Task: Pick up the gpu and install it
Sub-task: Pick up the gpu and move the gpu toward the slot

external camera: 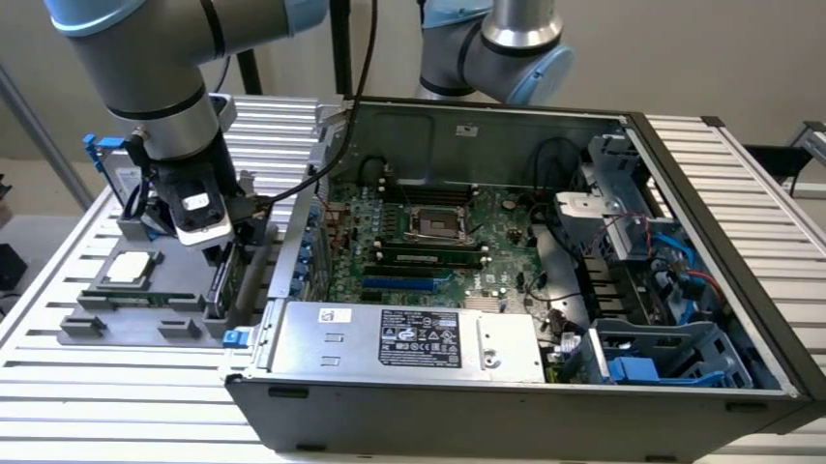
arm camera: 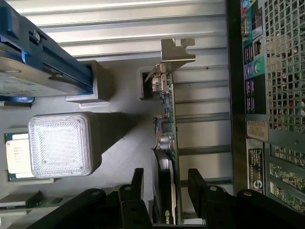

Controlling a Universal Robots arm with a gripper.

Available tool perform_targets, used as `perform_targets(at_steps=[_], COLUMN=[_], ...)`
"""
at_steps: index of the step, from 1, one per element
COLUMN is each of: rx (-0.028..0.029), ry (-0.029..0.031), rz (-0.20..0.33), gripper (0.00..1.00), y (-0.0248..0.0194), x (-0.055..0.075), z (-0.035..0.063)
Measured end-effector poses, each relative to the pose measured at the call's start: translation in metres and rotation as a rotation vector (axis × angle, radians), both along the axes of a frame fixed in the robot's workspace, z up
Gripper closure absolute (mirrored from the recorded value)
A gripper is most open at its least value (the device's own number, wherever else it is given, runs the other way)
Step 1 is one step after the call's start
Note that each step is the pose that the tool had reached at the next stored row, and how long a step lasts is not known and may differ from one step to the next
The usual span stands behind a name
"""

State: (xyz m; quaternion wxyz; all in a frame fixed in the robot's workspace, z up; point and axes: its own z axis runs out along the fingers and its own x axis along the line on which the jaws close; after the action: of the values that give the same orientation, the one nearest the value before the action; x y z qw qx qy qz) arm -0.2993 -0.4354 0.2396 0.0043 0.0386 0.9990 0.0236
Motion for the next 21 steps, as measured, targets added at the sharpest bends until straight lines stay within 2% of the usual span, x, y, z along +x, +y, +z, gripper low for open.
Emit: perform_targets(at_steps=[3,4,12,16,21], rx=[-0.0011,-0.0017,-0.0025,-0.0047,-0.0078], ry=[-0.0003,-0.0002,0.0016,0.0022,0.0028], rz=[0.000,0.000,0.000,0.000,0.000], gripper=[0.52,0.59,0.59,0.73,0.73], y=[0.0002,0.0003,0.0026,0.0028,0.0028], x=[-0.0001,-0.0002,-0.0002,-0.0003,-0.0003], z=[-0.0008,-0.0012,-0.0029,-0.0031,-0.0032])
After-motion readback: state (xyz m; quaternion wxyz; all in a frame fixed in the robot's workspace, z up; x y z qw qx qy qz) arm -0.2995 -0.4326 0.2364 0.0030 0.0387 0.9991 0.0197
